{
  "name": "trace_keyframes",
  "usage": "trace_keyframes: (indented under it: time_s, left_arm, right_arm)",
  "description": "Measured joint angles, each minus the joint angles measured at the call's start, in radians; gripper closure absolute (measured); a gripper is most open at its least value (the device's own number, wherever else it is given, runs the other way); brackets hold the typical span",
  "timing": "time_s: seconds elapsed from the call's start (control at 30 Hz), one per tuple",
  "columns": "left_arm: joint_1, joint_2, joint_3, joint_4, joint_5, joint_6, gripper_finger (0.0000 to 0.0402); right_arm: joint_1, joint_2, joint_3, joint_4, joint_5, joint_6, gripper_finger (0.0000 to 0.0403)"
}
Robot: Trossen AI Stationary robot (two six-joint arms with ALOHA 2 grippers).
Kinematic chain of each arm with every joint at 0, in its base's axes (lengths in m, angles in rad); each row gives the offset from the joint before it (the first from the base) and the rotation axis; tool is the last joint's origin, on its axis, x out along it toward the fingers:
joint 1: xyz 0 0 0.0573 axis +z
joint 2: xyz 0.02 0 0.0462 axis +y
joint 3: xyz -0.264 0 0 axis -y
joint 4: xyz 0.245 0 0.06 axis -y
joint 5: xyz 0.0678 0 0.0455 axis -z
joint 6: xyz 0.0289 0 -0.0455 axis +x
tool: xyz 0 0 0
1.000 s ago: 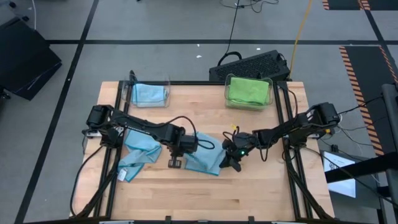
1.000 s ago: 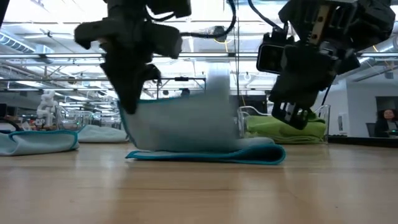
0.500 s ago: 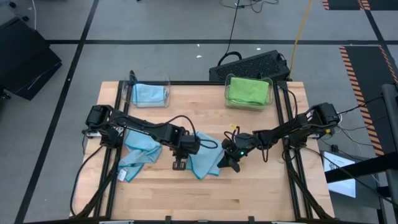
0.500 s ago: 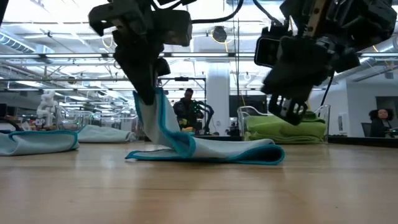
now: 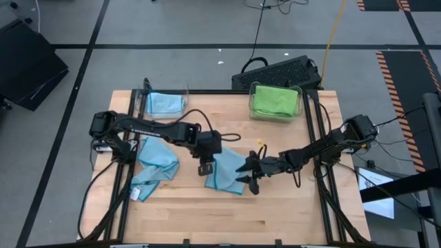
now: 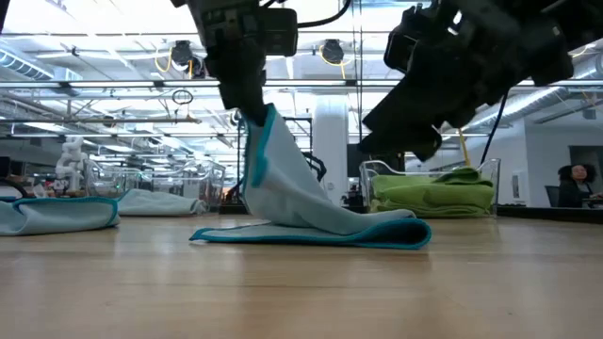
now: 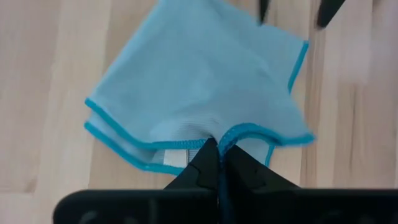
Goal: Sort microfiber towel by color & place in baskets
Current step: Fold the right blue towel
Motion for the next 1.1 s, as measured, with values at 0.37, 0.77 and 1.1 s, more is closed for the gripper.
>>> trace_keyframes:
  time_s: [0.37, 0.77, 1.1]
  left_arm:
    - [0.055, 0.005, 0.000, 0.101, 0.004, -0.126, 0.0396]
    - [0.058, 0.005, 0.000, 0.093, -0.006, -0.167, 0.0392]
    - [0.051, 0.005, 0.000, 0.088, -0.008, -0.211, 0.0389]
  right_arm:
    - [0.017, 0.000, 0.003, 0.010, 0.008, -0.020, 0.0204]
    - [0.114, 0.122, 0.118, 0.068, 0.192, -0.261, 0.0197]
    - [0.112, 0.355, 0.401, -0.095, 0.395, -0.503, 0.0193]
